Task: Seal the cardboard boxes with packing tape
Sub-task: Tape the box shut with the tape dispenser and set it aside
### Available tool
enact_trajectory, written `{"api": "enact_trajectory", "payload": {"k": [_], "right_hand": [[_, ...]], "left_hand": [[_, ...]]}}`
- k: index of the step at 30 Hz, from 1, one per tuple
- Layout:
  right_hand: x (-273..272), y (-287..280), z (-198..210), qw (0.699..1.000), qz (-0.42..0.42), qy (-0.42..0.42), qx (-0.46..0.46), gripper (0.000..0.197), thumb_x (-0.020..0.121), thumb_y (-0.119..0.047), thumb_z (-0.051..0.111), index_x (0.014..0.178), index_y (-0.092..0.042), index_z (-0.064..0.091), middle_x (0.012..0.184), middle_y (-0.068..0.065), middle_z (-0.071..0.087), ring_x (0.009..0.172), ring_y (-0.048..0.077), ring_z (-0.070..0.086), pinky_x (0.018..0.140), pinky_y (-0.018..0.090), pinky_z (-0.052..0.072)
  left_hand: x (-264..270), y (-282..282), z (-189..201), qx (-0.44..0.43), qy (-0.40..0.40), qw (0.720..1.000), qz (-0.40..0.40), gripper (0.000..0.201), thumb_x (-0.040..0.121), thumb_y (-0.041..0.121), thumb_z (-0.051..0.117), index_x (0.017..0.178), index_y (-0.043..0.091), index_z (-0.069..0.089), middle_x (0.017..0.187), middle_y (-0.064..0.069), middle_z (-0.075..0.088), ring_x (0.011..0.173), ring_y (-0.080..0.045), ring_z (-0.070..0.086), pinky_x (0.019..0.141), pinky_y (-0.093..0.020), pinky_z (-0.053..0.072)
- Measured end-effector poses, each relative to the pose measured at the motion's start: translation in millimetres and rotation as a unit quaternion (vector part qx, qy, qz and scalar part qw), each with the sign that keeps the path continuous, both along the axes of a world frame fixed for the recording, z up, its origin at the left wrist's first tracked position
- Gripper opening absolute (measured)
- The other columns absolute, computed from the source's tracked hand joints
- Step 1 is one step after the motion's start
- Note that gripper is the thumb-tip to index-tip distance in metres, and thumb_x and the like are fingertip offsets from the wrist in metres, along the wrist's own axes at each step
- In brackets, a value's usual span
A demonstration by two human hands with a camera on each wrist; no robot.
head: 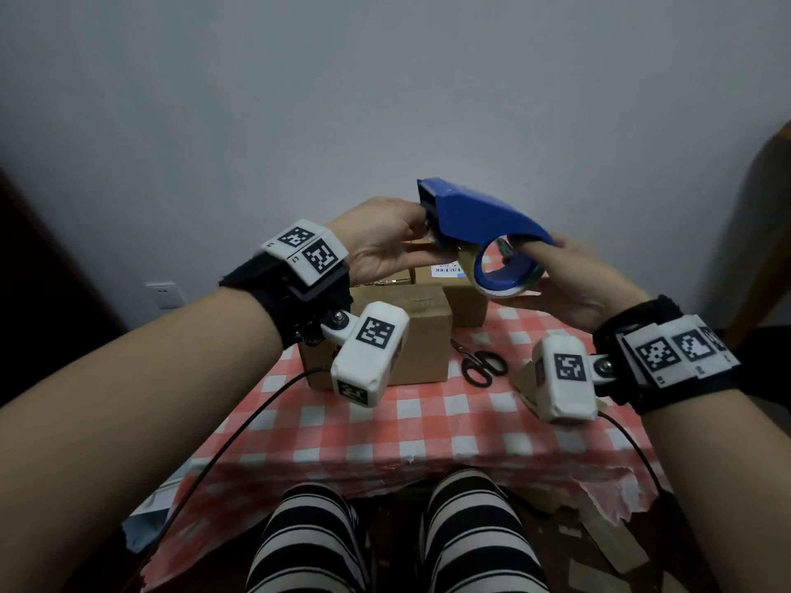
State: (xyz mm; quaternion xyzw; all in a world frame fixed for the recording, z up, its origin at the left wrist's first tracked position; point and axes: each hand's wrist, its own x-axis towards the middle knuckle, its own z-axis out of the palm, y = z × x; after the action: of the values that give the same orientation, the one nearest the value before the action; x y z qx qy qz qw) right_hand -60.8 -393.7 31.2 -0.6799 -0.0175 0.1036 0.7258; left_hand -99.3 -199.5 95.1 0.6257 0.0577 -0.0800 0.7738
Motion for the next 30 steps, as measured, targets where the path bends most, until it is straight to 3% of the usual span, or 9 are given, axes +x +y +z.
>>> {"api": "enact_trajectory", "payload": {"k": [4, 8, 10, 14, 17, 21, 25, 27, 30], "right_hand": [[0.5, 1.5, -0.2, 0.995, -0.036, -0.002, 0.093, 0.009, 0.093, -0.012, 0.058, 0.102, -0.015, 0.059, 0.098, 0.008, 0.058, 0.085, 0.018, 0.060, 0.071, 0.035, 0.051], [-1.3, 3.8, 3.2, 0.986, -0.044, 0.016, 0.160, 0.007, 0.091, -0.012, 0.055, 0.090, -0.017, 0.059, 0.097, 0.006, 0.062, 0.093, 0.020, 0.060, 0.081, 0.039, 0.048], [-2.5, 3.2, 3.8, 0.987, -0.029, 0.008, 0.156, 0.007, 0.091, -0.013, 0.054, 0.095, -0.017, 0.058, 0.100, 0.007, 0.059, 0.095, 0.021, 0.058, 0.083, 0.041, 0.050], [-2.2, 1.2, 2.0, 0.995, -0.016, -0.033, 0.089, 0.021, 0.090, -0.018, 0.063, 0.111, -0.021, 0.059, 0.105, 0.007, 0.059, 0.096, 0.021, 0.060, 0.084, 0.043, 0.054], [-0.7, 1.5, -0.9, 0.996, -0.016, -0.081, 0.044, 0.048, 0.084, -0.008, 0.071, 0.126, -0.019, 0.051, 0.112, 0.004, 0.066, 0.105, 0.026, 0.066, 0.082, 0.045, 0.056], [-1.4, 5.6, -6.0, 0.986, -0.031, -0.163, -0.014, 0.099, 0.074, 0.007, 0.077, 0.143, -0.038, 0.024, 0.119, 0.002, 0.065, 0.109, 0.016, 0.066, 0.086, 0.039, 0.056], [-3.3, 7.2, -5.5, 0.982, -0.056, -0.182, -0.008, 0.072, 0.080, 0.007, 0.071, 0.133, -0.032, 0.042, 0.127, 0.008, 0.058, 0.106, 0.025, 0.066, 0.079, 0.038, 0.060], [-3.4, 6.5, -5.3, 0.978, -0.078, -0.191, -0.022, 0.059, 0.080, 0.005, 0.071, 0.127, -0.024, 0.048, 0.122, 0.011, 0.059, 0.102, 0.027, 0.066, 0.070, 0.033, 0.061], [-2.0, 4.8, -5.7, 0.972, -0.066, -0.222, -0.051, 0.061, 0.081, 0.005, 0.070, 0.128, -0.027, 0.049, 0.116, 0.009, 0.059, 0.100, 0.025, 0.065, 0.072, 0.031, 0.060]], "left_hand": [[-3.3, 0.1, 1.5, 0.035, 0.013, 0.999, -0.013, 0.015, 0.096, -0.006, 0.045, 0.099, 0.000, 0.059, 0.096, -0.017, 0.058, 0.087, -0.027, 0.066, 0.071, -0.040, 0.060], [-0.3, 1.5, -1.8, 0.025, 0.028, 0.999, -0.007, 0.019, 0.094, -0.009, 0.045, 0.106, -0.002, 0.058, 0.102, -0.017, 0.057, 0.092, -0.023, 0.065, 0.067, -0.036, 0.061], [1.8, 2.6, -3.3, 0.023, 0.032, 0.999, -0.002, 0.029, 0.095, -0.010, 0.042, 0.118, 0.000, 0.057, 0.108, -0.016, 0.059, 0.099, -0.021, 0.061, 0.066, -0.034, 0.061], [3.1, 4.8, -5.2, 0.049, 0.031, 0.998, 0.011, 0.038, 0.096, -0.012, 0.037, 0.122, 0.005, 0.058, 0.093, -0.009, 0.063, 0.094, -0.017, 0.058, 0.062, -0.028, 0.061], [2.1, 6.9, -5.1, 0.063, 0.031, 0.997, 0.013, 0.032, 0.097, -0.008, 0.039, 0.115, 0.006, 0.060, 0.090, -0.007, 0.063, 0.079, -0.012, 0.059, 0.057, -0.023, 0.058], [2.8, 6.7, -3.4, 0.082, 0.022, 0.996, 0.033, 0.023, 0.096, -0.007, 0.046, 0.113, 0.001, 0.060, 0.080, -0.008, 0.063, 0.075, -0.015, 0.060, 0.058, -0.025, 0.059], [3.5, 9.6, -1.8, 0.115, 0.030, 0.992, 0.044, 0.009, 0.093, -0.007, 0.052, 0.091, -0.002, 0.059, 0.078, -0.012, 0.065, 0.075, -0.018, 0.064, 0.059, -0.026, 0.059], [4.2, 11.3, -3.7, 0.127, 0.037, 0.990, 0.045, 0.012, 0.094, -0.005, 0.051, 0.085, -0.002, 0.057, 0.076, -0.012, 0.065, 0.063, -0.014, 0.065, 0.058, -0.025, 0.059], [6.3, 12.6, -8.3, 0.116, 0.042, 0.991, 0.043, 0.012, 0.095, -0.004, 0.051, 0.084, -0.001, 0.058, 0.074, -0.011, 0.066, 0.064, -0.014, 0.066, 0.062, -0.027, 0.059]]}}
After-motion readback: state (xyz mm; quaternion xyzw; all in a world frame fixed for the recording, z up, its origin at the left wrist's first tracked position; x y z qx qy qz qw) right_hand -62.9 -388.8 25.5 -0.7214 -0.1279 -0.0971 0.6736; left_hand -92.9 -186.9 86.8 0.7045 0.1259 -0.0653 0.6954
